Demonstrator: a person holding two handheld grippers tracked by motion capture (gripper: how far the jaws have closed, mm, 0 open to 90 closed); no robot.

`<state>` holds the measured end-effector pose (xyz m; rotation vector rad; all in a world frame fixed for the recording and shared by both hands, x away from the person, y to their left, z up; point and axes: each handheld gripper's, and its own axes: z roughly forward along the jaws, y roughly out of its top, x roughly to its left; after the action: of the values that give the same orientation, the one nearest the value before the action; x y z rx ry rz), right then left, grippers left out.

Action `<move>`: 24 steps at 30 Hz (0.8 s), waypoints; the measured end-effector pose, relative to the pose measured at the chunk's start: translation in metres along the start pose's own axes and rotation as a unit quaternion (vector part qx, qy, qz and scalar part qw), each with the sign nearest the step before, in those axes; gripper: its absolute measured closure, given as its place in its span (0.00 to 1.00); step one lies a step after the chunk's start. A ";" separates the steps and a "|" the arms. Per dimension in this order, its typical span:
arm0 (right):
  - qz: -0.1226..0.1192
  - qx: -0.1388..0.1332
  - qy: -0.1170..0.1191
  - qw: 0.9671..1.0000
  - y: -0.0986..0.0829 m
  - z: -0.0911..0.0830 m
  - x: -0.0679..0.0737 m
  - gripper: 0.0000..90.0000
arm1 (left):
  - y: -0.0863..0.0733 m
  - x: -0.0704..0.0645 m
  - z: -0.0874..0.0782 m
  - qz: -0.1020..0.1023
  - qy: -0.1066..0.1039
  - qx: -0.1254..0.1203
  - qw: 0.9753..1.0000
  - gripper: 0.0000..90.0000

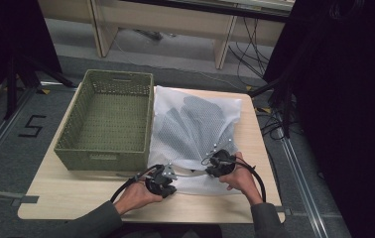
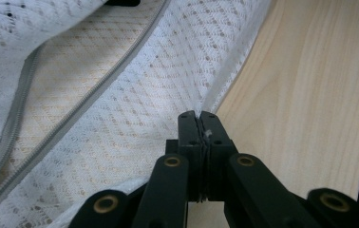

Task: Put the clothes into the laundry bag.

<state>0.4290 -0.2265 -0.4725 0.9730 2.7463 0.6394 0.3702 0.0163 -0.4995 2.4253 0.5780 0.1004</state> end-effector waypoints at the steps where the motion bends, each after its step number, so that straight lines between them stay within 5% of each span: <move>1: 0.003 -0.007 -0.003 1.000 0.001 -0.004 0.000 0.99 | 0.000 0.000 0.000 0.000 0.000 0.001 1.000 0.98; 5: -0.012 -0.045 -0.020 0.999 0.006 -0.021 0.006 0.84 | 0.000 0.000 0.000 -0.001 -0.001 0.001 1.000 0.96; 7: -0.021 -0.070 -0.042 0.996 0.008 -0.020 0.014 0.72 | -0.001 -0.005 0.003 -0.027 -0.002 -0.023 0.999 0.94; 8: -0.029 -0.078 -0.046 0.995 0.009 -0.020 0.018 0.68 | 0.000 -0.002 0.000 -0.002 -0.001 0.000 1.000 0.92; 10: -0.046 -0.091 -0.077 0.992 0.011 -0.015 0.025 0.61 | 0.001 -0.002 0.000 0.000 -0.001 0.000 1.000 0.89; 12: -0.057 -0.085 -0.080 0.991 0.012 -0.011 0.027 0.61 | 0.001 -0.004 0.000 0.002 0.002 -0.002 1.000 0.87; 13: -0.089 -0.074 -0.089 0.989 0.014 -0.007 0.030 0.64 | 0.001 -0.004 0.000 0.011 0.004 -0.003 1.000 0.87; 16: -0.113 -0.071 -0.119 0.984 0.016 -0.002 0.030 0.92 | 0.001 -0.005 0.001 0.012 0.010 -0.007 1.000 0.90; 18: -0.110 -0.084 -0.111 0.984 0.017 -0.006 0.027 1.00 | 0.000 -0.004 0.001 0.011 0.013 -0.005 1.000 0.93; 24: -0.055 -0.094 -0.016 0.994 0.018 -0.037 0.028 1.00 | 0.000 -0.003 0.002 0.005 0.018 -0.009 1.000 0.96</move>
<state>0.4069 -0.2088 -0.4318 0.7775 2.6322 0.8380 0.3675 0.0139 -0.5007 2.4134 0.5796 0.1540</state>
